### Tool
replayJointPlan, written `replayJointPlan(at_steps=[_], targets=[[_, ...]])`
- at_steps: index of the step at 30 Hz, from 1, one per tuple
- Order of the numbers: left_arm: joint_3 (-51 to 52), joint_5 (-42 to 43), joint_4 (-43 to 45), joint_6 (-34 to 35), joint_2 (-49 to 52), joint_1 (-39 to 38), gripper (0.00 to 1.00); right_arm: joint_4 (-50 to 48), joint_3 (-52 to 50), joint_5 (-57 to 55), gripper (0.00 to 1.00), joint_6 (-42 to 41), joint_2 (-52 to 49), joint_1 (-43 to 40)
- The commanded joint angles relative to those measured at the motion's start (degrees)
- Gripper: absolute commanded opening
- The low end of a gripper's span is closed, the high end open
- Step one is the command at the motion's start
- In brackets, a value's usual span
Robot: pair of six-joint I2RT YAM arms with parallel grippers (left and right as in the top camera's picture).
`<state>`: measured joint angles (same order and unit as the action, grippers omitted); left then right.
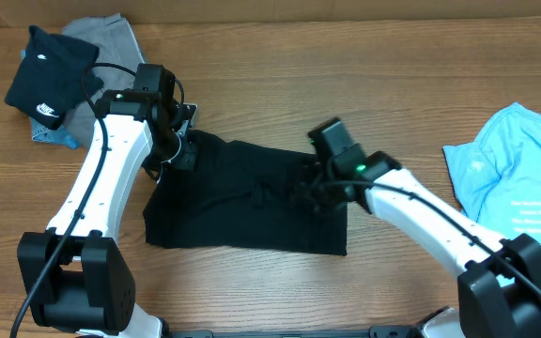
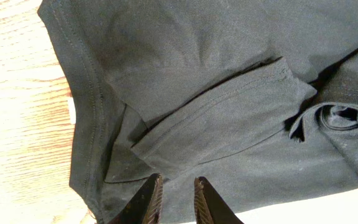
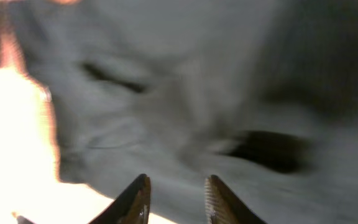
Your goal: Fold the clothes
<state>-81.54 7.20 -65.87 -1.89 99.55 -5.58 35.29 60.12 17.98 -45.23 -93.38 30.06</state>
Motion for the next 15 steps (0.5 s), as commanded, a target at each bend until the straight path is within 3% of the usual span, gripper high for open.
replayJointPlan(at_steps=[1, 6, 15], targets=[[-1.18, -0.15, -0.13, -0.92, -0.02, 0.17, 0.22, 4.11, 1.88, -0.44, 0.41, 5.09, 0.50, -4.59], [-1.18, -0.15, 0.33, -0.92, -0.02, 0.17, 0.25, 11.89, 1.22, -0.87, 0.54, 11.04, -0.24, -9.44], [-1.18, -0.15, 1.25, -0.92, -0.02, 0.17, 0.27, 3.08, -7.23, 7.72, 0.50, 12.61, -0.87, -5.38]])
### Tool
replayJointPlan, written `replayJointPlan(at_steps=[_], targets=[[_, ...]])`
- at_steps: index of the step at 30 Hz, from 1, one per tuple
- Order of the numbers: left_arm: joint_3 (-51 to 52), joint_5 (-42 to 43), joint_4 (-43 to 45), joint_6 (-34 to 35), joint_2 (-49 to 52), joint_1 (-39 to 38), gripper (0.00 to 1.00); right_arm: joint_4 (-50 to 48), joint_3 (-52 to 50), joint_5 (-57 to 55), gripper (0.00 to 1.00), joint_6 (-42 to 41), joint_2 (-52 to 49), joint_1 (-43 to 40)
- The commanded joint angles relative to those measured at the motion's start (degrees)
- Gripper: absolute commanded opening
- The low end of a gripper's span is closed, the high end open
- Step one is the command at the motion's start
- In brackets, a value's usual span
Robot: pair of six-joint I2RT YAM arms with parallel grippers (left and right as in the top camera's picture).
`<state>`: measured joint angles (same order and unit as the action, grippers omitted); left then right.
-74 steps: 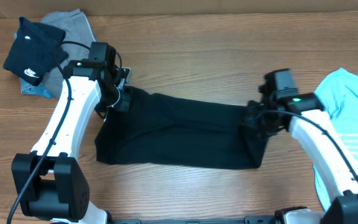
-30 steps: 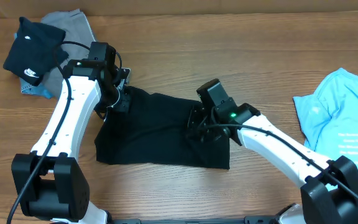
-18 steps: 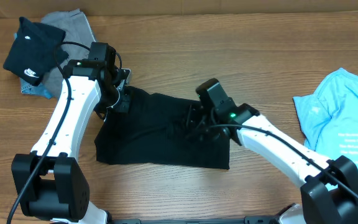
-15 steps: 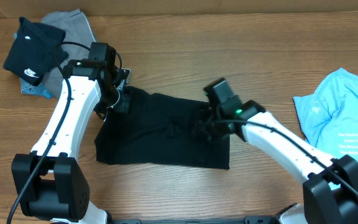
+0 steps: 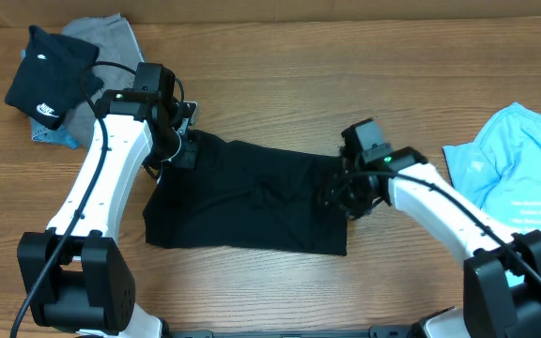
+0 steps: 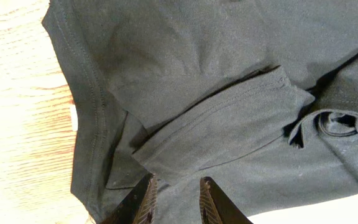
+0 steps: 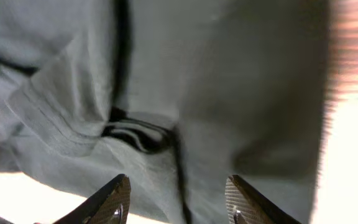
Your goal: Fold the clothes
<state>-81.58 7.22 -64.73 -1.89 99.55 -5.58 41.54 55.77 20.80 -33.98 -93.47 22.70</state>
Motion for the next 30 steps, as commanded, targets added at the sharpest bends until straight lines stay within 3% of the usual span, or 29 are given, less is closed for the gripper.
replayJointPlan(at_steps=[1, 7, 15, 22, 23, 25, 26, 30], targets=[[-1.14, -0.17, 0.09, -0.90, -0.02, 0.17, 0.27, -4.00, -3.37, 5.84, 0.48, 0.92, -0.87, 2.23], [-1.14, -0.15, 0.11, -0.90, -0.02, 0.17, 0.27, -8.46, -4.83, 7.19, 0.41, -2.23, -1.36, 2.84], [-1.14, -0.17, 0.00, -0.92, -0.02, 0.17, 0.26, -12.22, -4.81, 10.01, 0.04, -1.57, -1.55, 8.28], [-1.14, -0.17, 0.02, -0.92, -0.02, 0.17, 0.26, -12.26, -4.76, 10.54, 0.06, -3.82, -1.53, 16.15], [-1.14, -0.17, 0.02, -0.92, -0.02, 0.17, 0.26, -12.26, -4.74, 10.88, 0.11, -3.76, -1.53, 16.68], [-1.14, -0.17, 0.02, -0.92, -0.02, 0.17, 0.26, -12.11, -4.72, 11.47, 0.29, -3.72, -1.53, 17.03], [-1.14, -0.17, 0.02, -0.92, -0.02, 0.17, 0.26, -12.11, -4.70, 11.54, 0.32, -3.52, -1.53, 17.03], [-1.14, -0.17, 0.02, -0.92, -0.02, 0.17, 0.27, -12.79, -4.15, 11.19, 0.25, 0.48, -0.04, 16.98]])
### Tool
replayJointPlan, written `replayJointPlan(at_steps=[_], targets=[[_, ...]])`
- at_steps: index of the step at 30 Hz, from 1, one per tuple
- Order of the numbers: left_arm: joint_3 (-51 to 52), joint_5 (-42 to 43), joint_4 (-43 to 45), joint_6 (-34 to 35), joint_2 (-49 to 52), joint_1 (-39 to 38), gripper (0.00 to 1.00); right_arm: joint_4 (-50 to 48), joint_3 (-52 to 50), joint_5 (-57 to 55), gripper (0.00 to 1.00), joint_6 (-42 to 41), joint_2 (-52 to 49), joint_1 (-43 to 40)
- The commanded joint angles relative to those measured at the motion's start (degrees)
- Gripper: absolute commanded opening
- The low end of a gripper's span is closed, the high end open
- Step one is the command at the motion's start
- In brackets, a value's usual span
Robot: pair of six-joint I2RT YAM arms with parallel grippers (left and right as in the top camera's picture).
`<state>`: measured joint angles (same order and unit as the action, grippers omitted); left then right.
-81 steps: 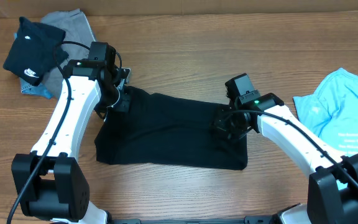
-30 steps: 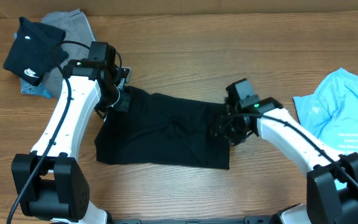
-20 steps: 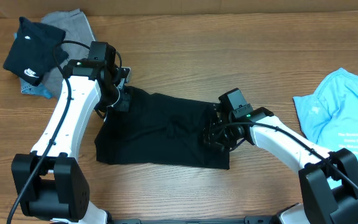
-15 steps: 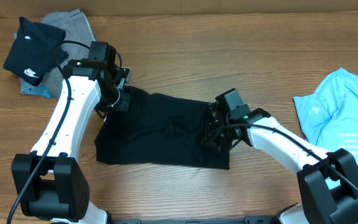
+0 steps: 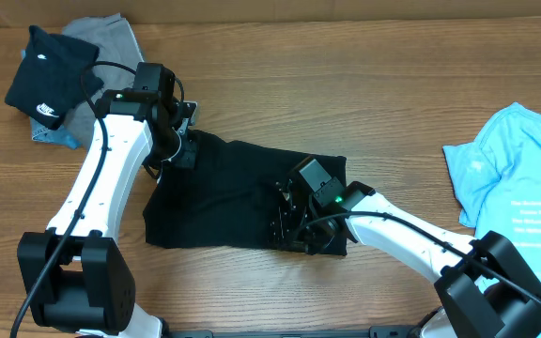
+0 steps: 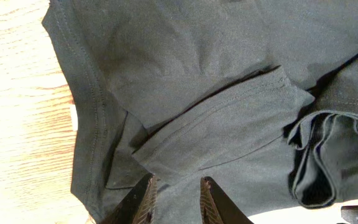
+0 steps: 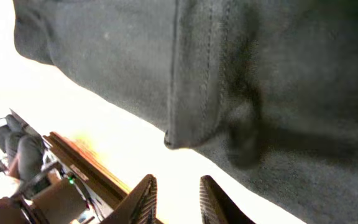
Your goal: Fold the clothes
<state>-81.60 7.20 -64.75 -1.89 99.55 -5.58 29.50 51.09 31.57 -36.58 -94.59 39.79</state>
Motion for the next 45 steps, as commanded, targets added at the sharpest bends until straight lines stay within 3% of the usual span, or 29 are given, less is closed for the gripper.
replayJointPlan(at_steps=[1, 5, 9, 12, 13, 20, 22, 29, 30, 32, 34, 36, 37, 40, 45], targets=[[-1.11, -0.15, 0.04, -0.92, -0.02, 0.17, 0.27, -0.74, 0.92, -0.35, 0.26, 4.17, 1.77, -0.11], [-1.11, -0.15, 0.13, -0.92, -0.02, 0.17, 0.27, -0.50, 2.97, -8.24, 0.31, 2.56, 4.26, -0.66], [-1.11, -0.15, 0.13, -0.92, -0.02, 0.17, 0.28, 0.15, 3.37, -11.87, 0.42, -3.98, 4.33, -3.72], [-1.11, -0.15, 0.13, -0.92, -0.02, 0.17, 0.28, 2.34, 3.34, -13.81, 0.45, -9.31, 4.11, -7.32], [-1.11, -0.15, 0.20, -0.92, -0.02, 0.17, 0.28, 2.27, 3.34, -13.51, 0.54, -10.21, 4.02, -8.41], [-1.11, -0.15, 0.24, -0.90, -0.02, 0.17, 0.34, -0.55, 3.30, -13.38, 0.57, -13.66, 1.27, -9.77], [-1.11, -0.13, 0.11, -0.90, -0.02, 0.17, 0.34, -2.36, 3.30, -12.31, 0.53, -15.04, -0.74, -9.29], [-1.11, -0.20, -0.44, -0.92, -0.02, 0.17, 0.35, -17.00, 3.30, -8.22, 0.14, -15.74, -5.57, -8.35], [-1.11, -0.42, -0.50, -0.94, -0.02, 0.17, 0.35, -22.60, 3.30, -6.95, 0.07, -14.03, -5.53, -8.68], [-1.11, -0.87, -0.52, -0.92, -0.02, 0.17, 0.38, -28.35, 3.30, -5.33, 0.07, -11.76, -5.51, -8.98], [-1.07, -1.84, -0.55, -0.92, -0.02, 0.17, 0.41, -33.92, 3.32, -4.42, 0.13, -11.15, -5.51, -9.35], [-1.05, -2.71, -0.68, -0.90, 0.00, 0.22, 0.46, -37.27, 3.32, -3.26, 0.31, -11.15, -5.51, -9.88], [-1.05, -3.23, -0.92, -0.90, 0.00, 0.24, 0.49, -37.73, 3.32, -2.67, 0.47, -11.13, -5.51, -10.29], [-1.01, -3.61, -1.31, -0.90, 0.07, 0.57, 0.64, -36.98, 3.32, 1.20, 0.64, -6.93, -5.03, -12.46], [-0.11, -3.58, -0.63, 0.42, 0.17, 2.78, 0.78, -26.91, 3.39, 0.79, 0.69, 0.09, -0.15, -17.84]])
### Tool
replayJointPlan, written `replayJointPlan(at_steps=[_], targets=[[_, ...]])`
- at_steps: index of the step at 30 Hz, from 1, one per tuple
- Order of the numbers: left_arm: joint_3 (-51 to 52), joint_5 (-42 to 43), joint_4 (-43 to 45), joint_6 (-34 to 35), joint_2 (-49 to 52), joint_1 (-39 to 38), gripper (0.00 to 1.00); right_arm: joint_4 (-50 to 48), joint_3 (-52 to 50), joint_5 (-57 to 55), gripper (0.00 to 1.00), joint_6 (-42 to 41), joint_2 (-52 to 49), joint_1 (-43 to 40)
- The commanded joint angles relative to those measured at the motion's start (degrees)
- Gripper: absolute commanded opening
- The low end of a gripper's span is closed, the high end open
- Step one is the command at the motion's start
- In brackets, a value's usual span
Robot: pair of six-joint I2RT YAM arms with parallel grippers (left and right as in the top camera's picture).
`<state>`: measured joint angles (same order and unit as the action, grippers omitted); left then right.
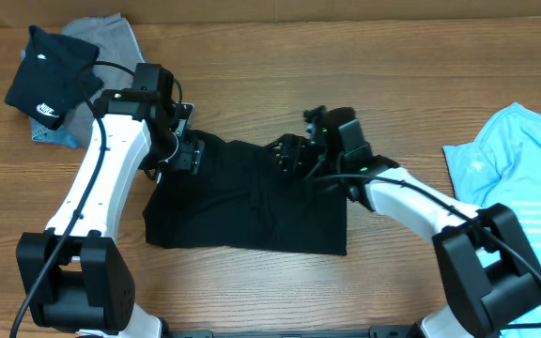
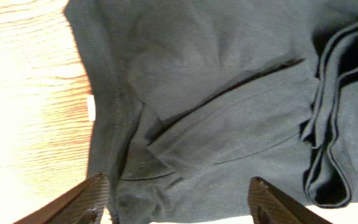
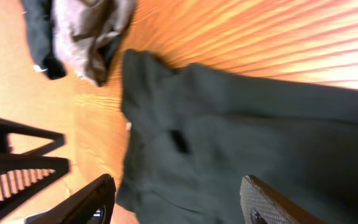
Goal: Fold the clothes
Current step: 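Release the folded end and move the right gripper to the strip's top-right edge, then lift the black shirt's left end with the left gripper and fold it rightward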
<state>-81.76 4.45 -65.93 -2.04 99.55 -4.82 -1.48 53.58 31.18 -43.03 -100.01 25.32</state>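
A black garment (image 1: pixel 242 202) lies spread as a rough rectangle in the middle of the wooden table (image 1: pixel 252 84). My left gripper (image 1: pixel 189 152) hovers over its far left corner, and in the left wrist view this gripper (image 2: pixel 182 202) is wide open above a folded sleeve (image 2: pixel 229 134), holding nothing. My right gripper (image 1: pixel 287 156) sits at the garment's far edge, near the middle. In the right wrist view it (image 3: pixel 179 202) is also wide open, empty, with the black cloth (image 3: pixel 241 143) below it.
A folded dark navy piece with a white logo (image 1: pixel 50 68) rests on a grey garment (image 1: pixel 106 38) at the far left corner. A light blue shirt (image 1: pixel 519 169) lies at the right edge. Bare wood shows along the far side.
My left gripper's jaws, close together before, now stand wide open over the same corner. My right gripper has gone from the garment's front edge to its far edge and opened wide.
The left gripper stayed at the far left corner with narrow jaws until now. The right gripper was over the garment's right middle, then at its right edge with jaws wider, then at the front edge with jaws narrow, and now at the far edge, open.
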Motion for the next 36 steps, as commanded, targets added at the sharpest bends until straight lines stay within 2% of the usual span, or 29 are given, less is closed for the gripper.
replayJointPlan(at_steps=[1, 3, 6, 9, 16, 23, 29, 30, 34, 36], targets=[[0.26, -0.83, 0.81, 0.96, 0.20, 2.64, 0.80, 5.92, 0.90, 1.07, 0.69, 7.45, 6.78, -4.39], [1.11, -0.28, 2.01, 0.98, 0.44, 4.13, 0.82, 9.60, 0.90, 0.39, 0.70, 8.52, 9.70, -6.10], [4.11, 2.91, 5.70, 0.87, 0.92, 6.47, 0.94, 16.57, 0.92, -1.55, 0.72, 9.03, 14.36, -8.24], [7.74, 6.67, 9.16, 0.31, 2.36, 8.02, 1.00, 24.52, 0.92, -2.40, 0.72, 10.16, 17.97, -9.77], [11.65, 5.77, 12.35, 0.13, 10.08, 9.68, 1.00, 37.29, 0.92, -3.91, 0.73, 17.77, 20.87, -10.51], [11.65, 18.12, 13.33, -11.13, 17.51, 9.66, 0.97, 40.85, 0.92, -7.19, 0.73, 18.01, 20.87, -10.51], [11.65, 15.96, 12.22, -12.33, 20.94, 9.66, 0.67, 40.87, 0.92, -7.82, 0.73, 17.99, 20.87, -10.51], [11.65, 15.93, 12.22, -12.33, 21.24, 9.66, 0.59, 40.85, 0.92, -7.82, 0.73, 17.99, 20.87, -10.51], [11.65, 16.04, 12.17, -12.35, 21.64, 9.66, 0.18, 40.83, 0.92, -8.11, 0.73, 17.99, 20.87, -10.51], [11.56, 16.17, 11.52, -12.37, 21.62, 9.66, 0.04, 40.83, 0.92, -8.13, 0.73, 17.99, 20.87, -10.51]])
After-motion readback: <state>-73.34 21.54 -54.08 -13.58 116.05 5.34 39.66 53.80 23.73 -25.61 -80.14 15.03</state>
